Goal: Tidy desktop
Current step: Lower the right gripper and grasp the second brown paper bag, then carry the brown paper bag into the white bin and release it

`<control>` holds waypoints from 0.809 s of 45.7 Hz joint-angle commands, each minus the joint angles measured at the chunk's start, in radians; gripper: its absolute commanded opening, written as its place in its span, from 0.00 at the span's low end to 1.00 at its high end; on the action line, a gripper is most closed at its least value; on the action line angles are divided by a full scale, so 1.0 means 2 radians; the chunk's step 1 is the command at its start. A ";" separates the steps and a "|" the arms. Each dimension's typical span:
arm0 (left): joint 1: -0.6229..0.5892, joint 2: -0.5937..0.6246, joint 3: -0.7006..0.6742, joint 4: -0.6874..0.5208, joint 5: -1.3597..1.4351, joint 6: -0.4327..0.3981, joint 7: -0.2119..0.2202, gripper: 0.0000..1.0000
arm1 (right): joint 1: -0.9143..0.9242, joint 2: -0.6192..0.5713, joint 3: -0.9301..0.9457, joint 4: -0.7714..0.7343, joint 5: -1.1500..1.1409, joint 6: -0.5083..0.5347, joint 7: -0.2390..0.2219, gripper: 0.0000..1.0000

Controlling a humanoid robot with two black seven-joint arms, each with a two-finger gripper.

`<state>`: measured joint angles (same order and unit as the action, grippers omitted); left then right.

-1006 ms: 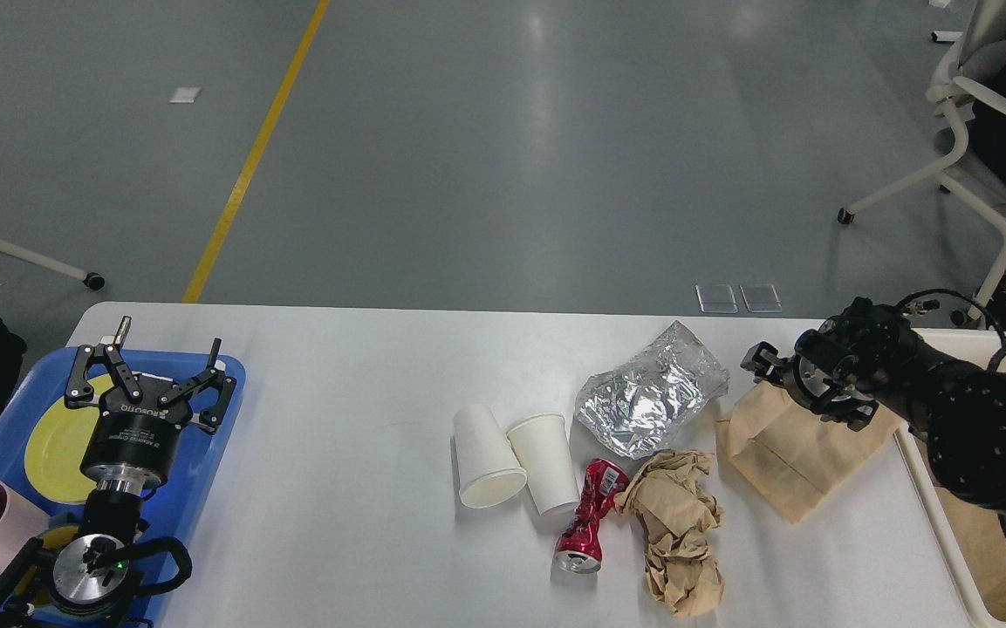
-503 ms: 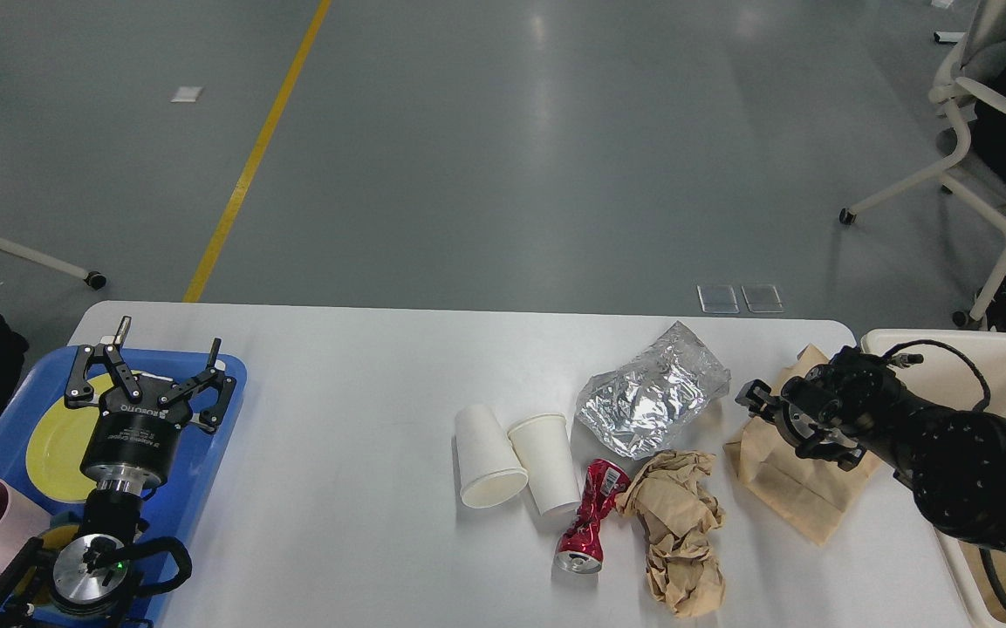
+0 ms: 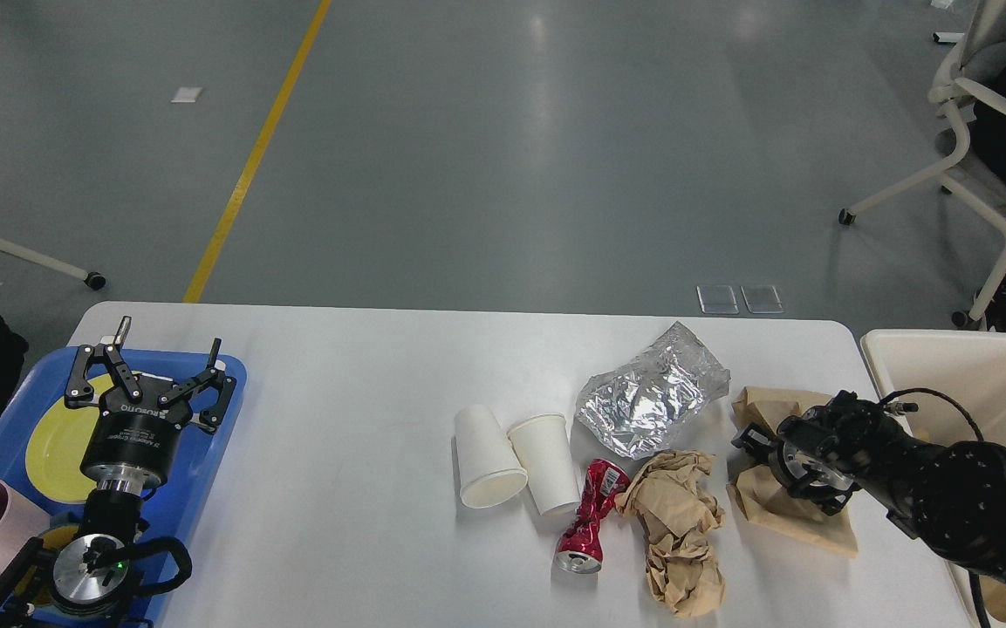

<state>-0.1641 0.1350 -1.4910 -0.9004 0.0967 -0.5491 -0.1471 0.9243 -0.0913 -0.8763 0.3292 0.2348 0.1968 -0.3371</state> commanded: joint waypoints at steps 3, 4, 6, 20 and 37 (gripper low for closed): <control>0.000 0.000 -0.001 0.000 0.000 0.000 0.001 0.96 | 0.005 -0.001 0.002 0.013 0.001 -0.001 -0.004 0.00; 0.000 0.000 -0.001 0.000 0.000 0.000 0.000 0.96 | 0.006 -0.003 0.002 0.018 0.002 -0.001 -0.004 0.00; 0.000 0.000 -0.001 0.000 0.000 0.000 0.000 0.96 | 0.006 -0.006 0.002 0.025 0.001 -0.001 -0.004 0.00; 0.000 0.000 0.000 0.000 0.000 0.000 0.001 0.96 | 0.036 -0.036 -0.004 0.060 -0.002 0.010 -0.010 0.00; 0.000 0.000 0.000 0.000 0.000 0.000 0.001 0.96 | 0.335 -0.132 -0.148 0.376 -0.034 0.045 -0.058 0.00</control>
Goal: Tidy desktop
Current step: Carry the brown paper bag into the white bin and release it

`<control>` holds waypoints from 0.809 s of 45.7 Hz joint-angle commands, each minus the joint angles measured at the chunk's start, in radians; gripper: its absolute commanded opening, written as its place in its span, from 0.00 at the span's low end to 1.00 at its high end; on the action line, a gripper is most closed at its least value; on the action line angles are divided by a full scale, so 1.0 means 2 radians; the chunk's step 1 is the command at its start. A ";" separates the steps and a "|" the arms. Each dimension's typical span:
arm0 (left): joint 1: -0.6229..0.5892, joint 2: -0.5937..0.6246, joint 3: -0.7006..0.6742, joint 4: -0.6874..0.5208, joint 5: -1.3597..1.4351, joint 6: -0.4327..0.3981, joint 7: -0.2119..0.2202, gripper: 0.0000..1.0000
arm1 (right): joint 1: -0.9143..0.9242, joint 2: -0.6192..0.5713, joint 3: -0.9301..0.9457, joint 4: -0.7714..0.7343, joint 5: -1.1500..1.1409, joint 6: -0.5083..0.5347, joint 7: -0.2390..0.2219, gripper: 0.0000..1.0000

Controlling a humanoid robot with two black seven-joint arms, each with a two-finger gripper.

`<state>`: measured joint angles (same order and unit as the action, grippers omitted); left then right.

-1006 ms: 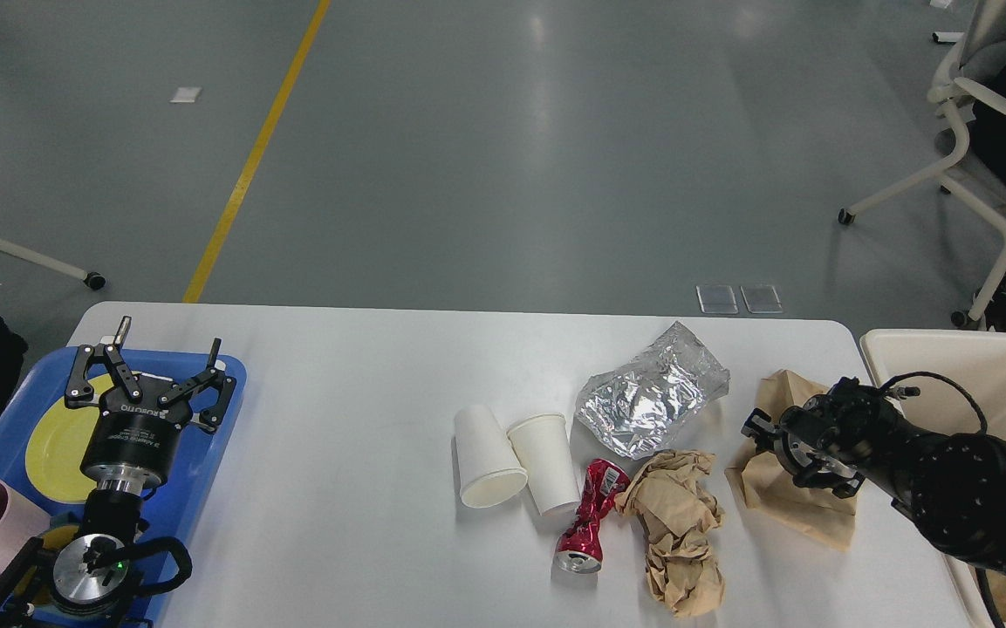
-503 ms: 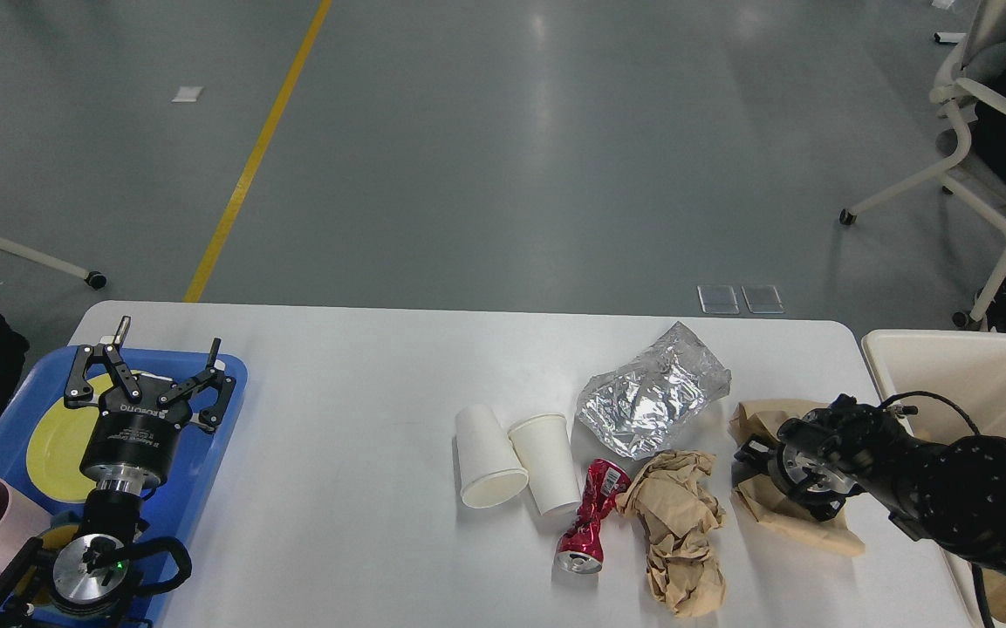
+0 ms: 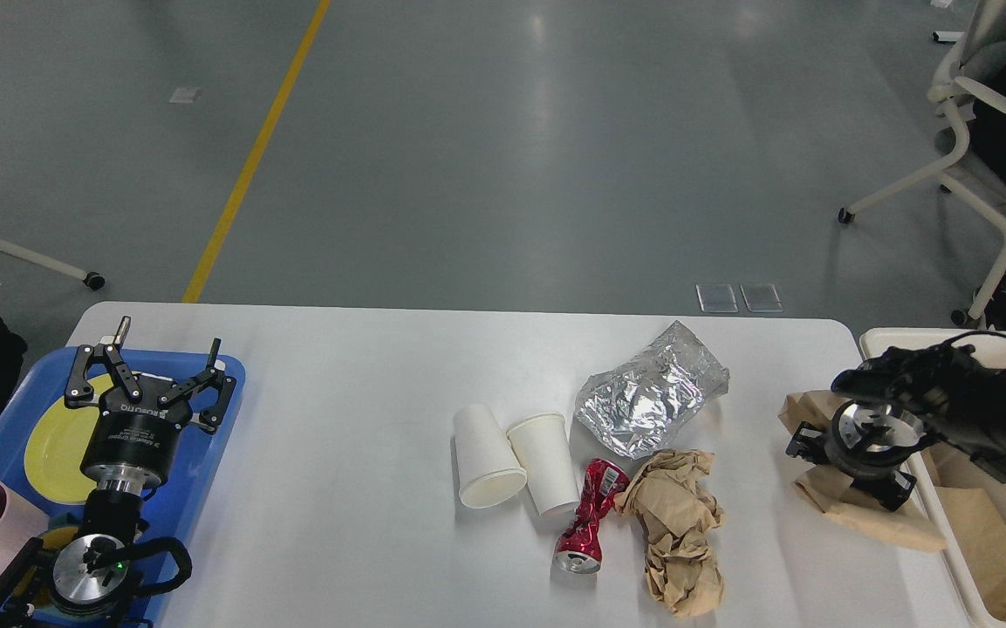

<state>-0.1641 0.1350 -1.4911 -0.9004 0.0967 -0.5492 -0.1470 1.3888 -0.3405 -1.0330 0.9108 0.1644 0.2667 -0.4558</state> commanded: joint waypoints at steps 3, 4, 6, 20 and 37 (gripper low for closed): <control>0.000 0.000 -0.001 0.000 0.000 0.000 0.000 0.96 | 0.166 -0.009 -0.099 0.149 0.001 0.018 0.005 0.00; 0.000 0.000 -0.001 0.000 0.000 0.000 0.000 0.96 | 0.187 -0.010 -0.108 0.169 0.002 0.020 0.006 0.00; 0.000 0.000 -0.001 0.000 0.000 0.000 0.000 0.96 | 0.226 -0.012 -0.119 0.209 0.003 0.022 0.009 0.00; 0.000 0.000 -0.001 0.000 0.000 0.000 0.000 0.96 | 0.451 -0.029 -0.233 0.353 0.028 0.176 0.166 0.00; 0.000 0.000 0.000 0.000 0.000 0.000 0.000 0.96 | 0.545 -0.054 -0.277 0.385 -0.020 0.233 0.223 0.00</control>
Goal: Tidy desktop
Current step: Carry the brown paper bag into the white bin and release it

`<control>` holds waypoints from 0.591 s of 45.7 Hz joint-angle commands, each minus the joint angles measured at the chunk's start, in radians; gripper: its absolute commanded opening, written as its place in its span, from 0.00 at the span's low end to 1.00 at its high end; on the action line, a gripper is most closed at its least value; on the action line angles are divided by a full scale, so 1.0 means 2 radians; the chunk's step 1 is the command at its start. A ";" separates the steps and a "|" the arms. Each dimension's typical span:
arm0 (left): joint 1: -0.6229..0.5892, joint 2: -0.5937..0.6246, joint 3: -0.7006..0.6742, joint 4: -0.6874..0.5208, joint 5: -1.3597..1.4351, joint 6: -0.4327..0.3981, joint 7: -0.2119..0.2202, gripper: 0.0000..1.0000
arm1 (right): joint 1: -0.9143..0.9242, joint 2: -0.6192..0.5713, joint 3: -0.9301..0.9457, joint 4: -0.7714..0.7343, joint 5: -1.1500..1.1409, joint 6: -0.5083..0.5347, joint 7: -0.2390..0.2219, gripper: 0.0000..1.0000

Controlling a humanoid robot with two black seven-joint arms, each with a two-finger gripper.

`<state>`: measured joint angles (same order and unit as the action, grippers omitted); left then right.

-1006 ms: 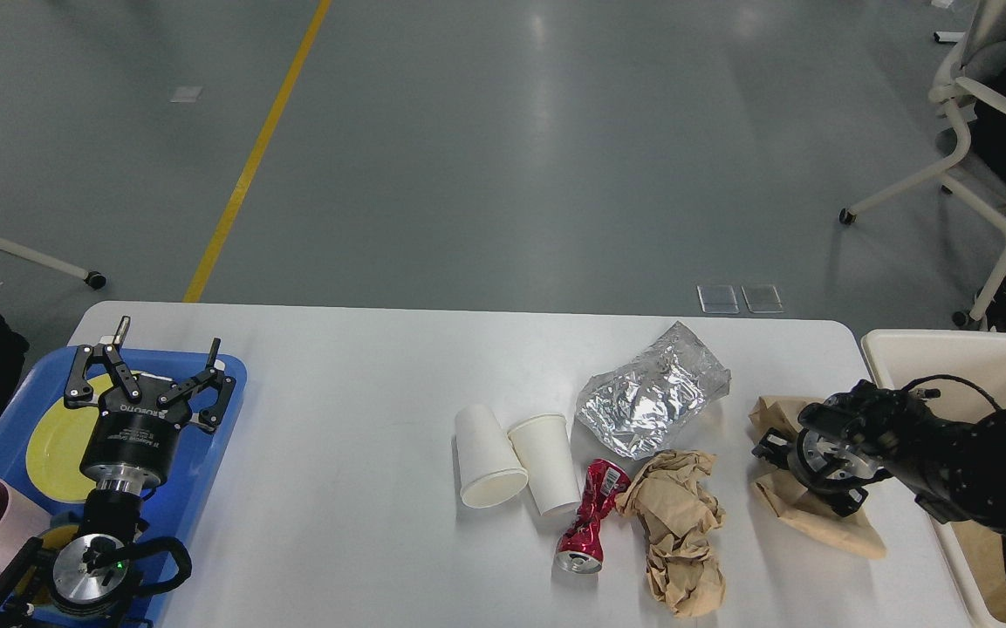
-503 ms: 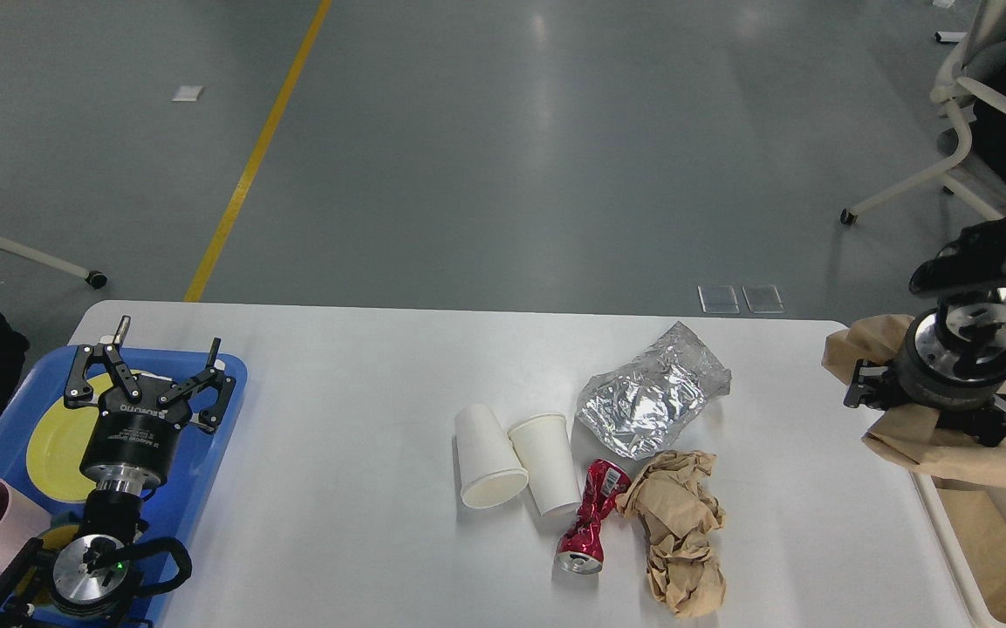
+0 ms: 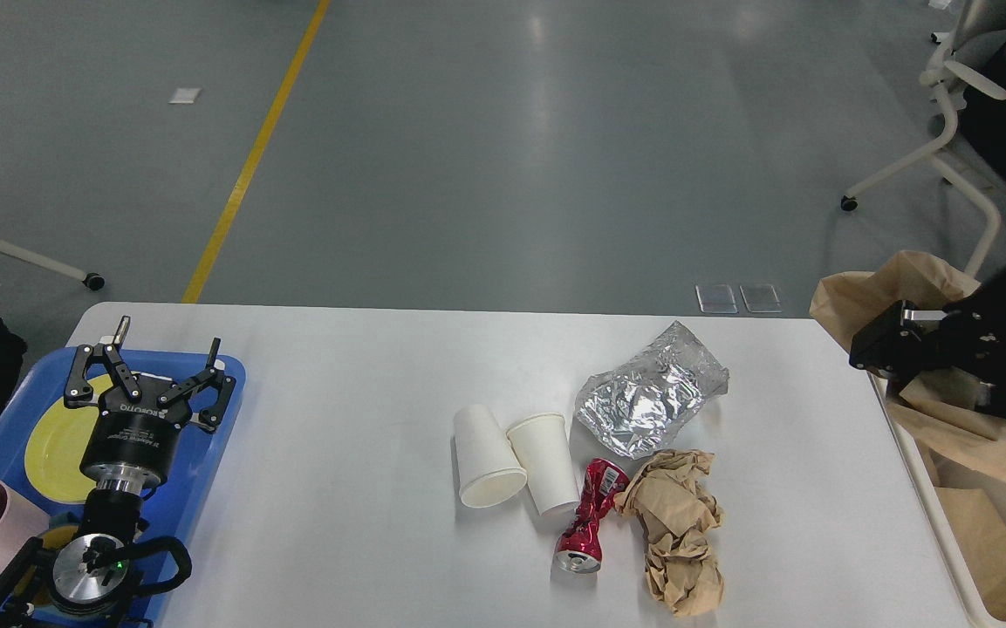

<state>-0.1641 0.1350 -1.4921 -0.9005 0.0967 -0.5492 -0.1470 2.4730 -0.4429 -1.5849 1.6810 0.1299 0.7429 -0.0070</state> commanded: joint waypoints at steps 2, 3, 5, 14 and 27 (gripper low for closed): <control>0.000 0.000 0.001 0.000 0.000 0.000 0.000 0.96 | 0.003 -0.006 -0.004 -0.004 -0.003 -0.012 -0.004 0.00; 0.000 0.000 0.001 0.000 0.000 0.000 0.001 0.96 | 0.003 -0.009 -0.007 -0.005 -0.003 -0.018 -0.006 0.00; 0.000 0.000 0.001 0.000 0.000 0.000 0.000 0.96 | 0.002 -0.013 -0.010 -0.011 -0.003 -0.033 -0.011 0.00; 0.000 0.000 0.001 0.000 0.000 0.000 0.001 0.96 | -0.026 -0.048 -0.046 -0.041 -0.004 -0.124 -0.043 0.00; 0.000 0.000 0.001 0.000 0.000 0.000 0.000 0.96 | -0.265 -0.165 0.057 -0.268 -0.013 -0.140 -0.079 0.00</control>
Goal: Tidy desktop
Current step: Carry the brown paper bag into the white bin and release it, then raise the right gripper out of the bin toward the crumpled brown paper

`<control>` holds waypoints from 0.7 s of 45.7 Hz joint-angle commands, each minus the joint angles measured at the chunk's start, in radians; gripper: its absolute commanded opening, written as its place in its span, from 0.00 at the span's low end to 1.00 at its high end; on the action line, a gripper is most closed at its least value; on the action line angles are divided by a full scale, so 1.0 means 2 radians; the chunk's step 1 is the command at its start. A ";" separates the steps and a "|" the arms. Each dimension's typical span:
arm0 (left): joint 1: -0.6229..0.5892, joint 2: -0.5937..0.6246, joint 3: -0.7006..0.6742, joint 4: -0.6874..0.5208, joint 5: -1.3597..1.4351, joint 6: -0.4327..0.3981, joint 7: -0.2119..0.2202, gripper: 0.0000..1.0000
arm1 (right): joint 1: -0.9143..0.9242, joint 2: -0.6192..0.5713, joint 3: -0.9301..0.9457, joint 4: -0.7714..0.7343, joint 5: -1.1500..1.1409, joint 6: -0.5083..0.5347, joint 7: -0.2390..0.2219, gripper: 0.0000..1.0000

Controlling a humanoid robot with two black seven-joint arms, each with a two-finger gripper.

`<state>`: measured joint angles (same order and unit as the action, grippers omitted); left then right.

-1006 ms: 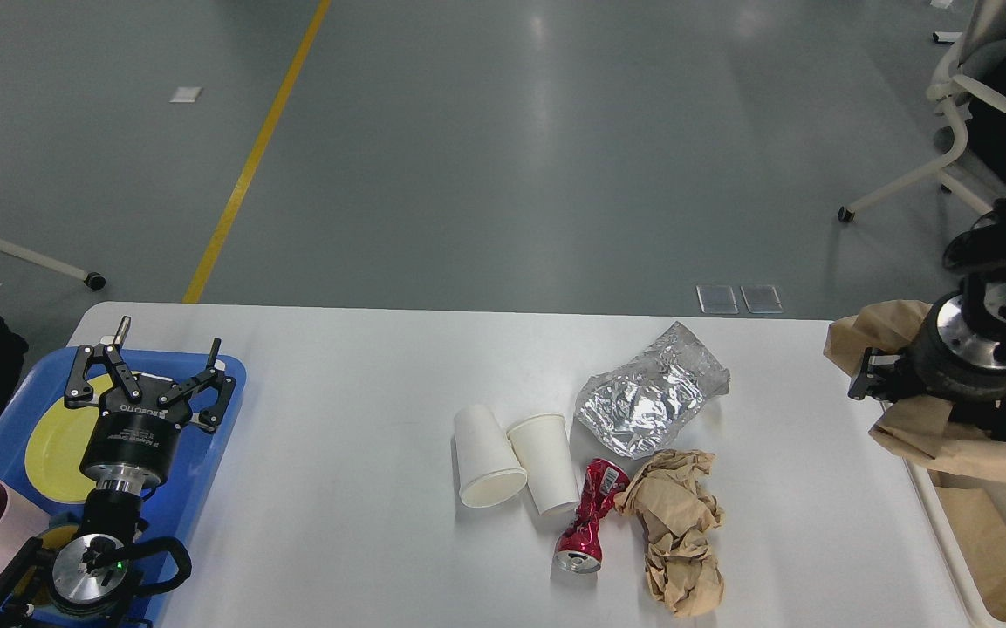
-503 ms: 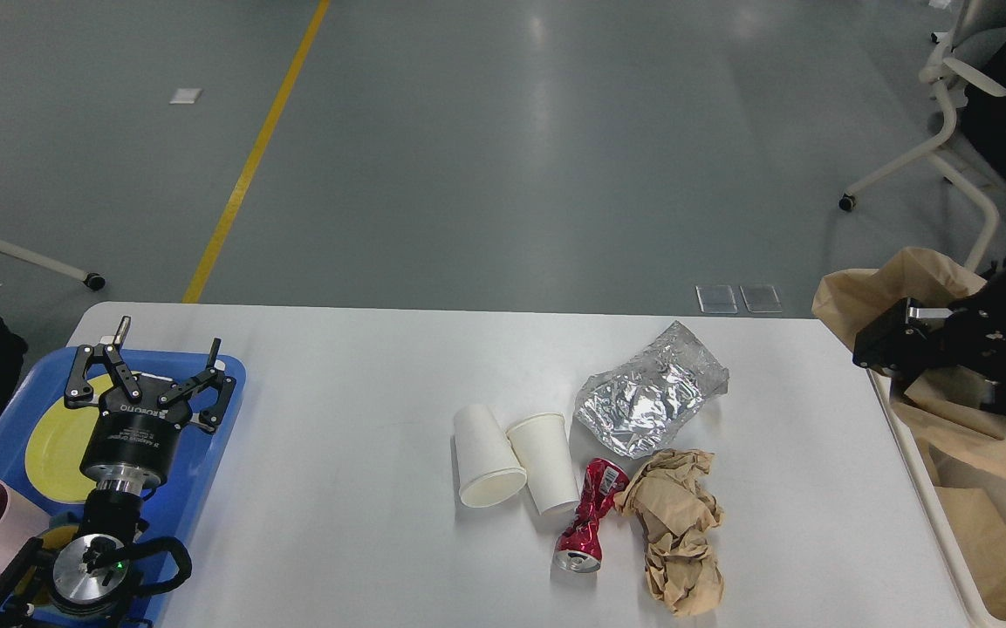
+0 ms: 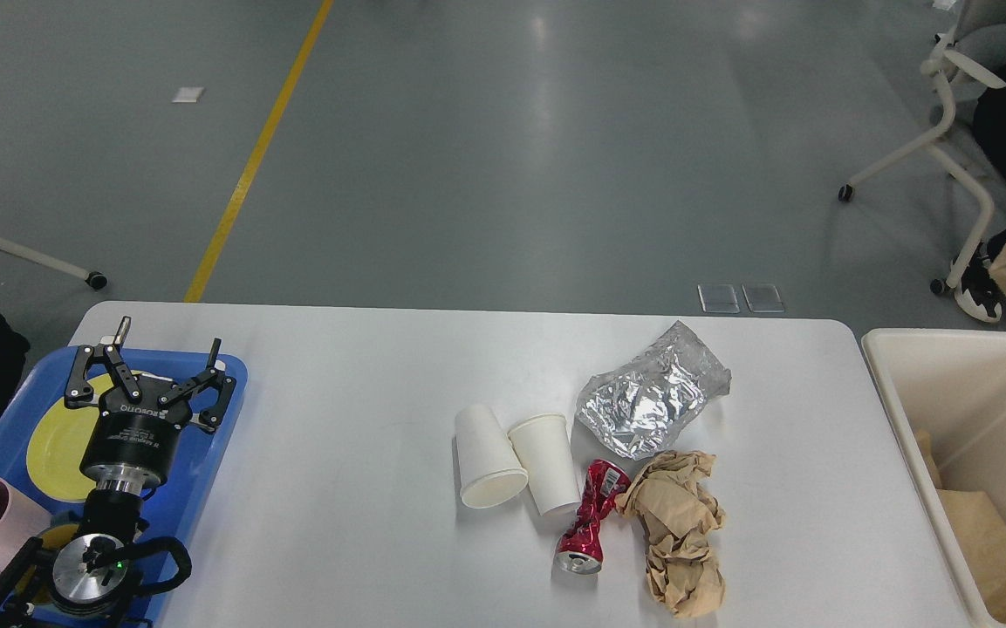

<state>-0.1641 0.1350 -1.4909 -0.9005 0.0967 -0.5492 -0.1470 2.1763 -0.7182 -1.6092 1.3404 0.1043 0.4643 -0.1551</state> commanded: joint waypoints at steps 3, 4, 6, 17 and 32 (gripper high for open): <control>0.000 0.000 0.000 0.000 0.000 0.000 0.000 0.96 | -0.191 -0.033 0.115 -0.154 0.000 -0.001 -0.005 0.00; 0.000 0.000 0.000 0.000 0.000 0.000 0.000 0.96 | -0.214 -0.034 0.130 -0.174 0.000 -0.001 -0.005 0.00; 0.000 0.000 0.000 0.000 0.001 0.000 0.000 0.96 | -0.266 -0.033 0.160 -0.226 0.000 -0.002 -0.005 0.00; 0.000 0.000 0.000 0.000 0.000 0.000 0.000 0.96 | -0.509 0.025 0.286 -0.452 0.008 -0.027 -0.003 0.00; 0.000 0.000 0.000 0.000 0.000 0.000 0.000 0.96 | -0.740 0.145 0.348 -0.672 0.009 -0.102 -0.004 0.00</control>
<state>-0.1641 0.1350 -1.4910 -0.9005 0.0971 -0.5492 -0.1471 0.8074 -0.4960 -0.9395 0.1024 0.1217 0.2955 -0.1626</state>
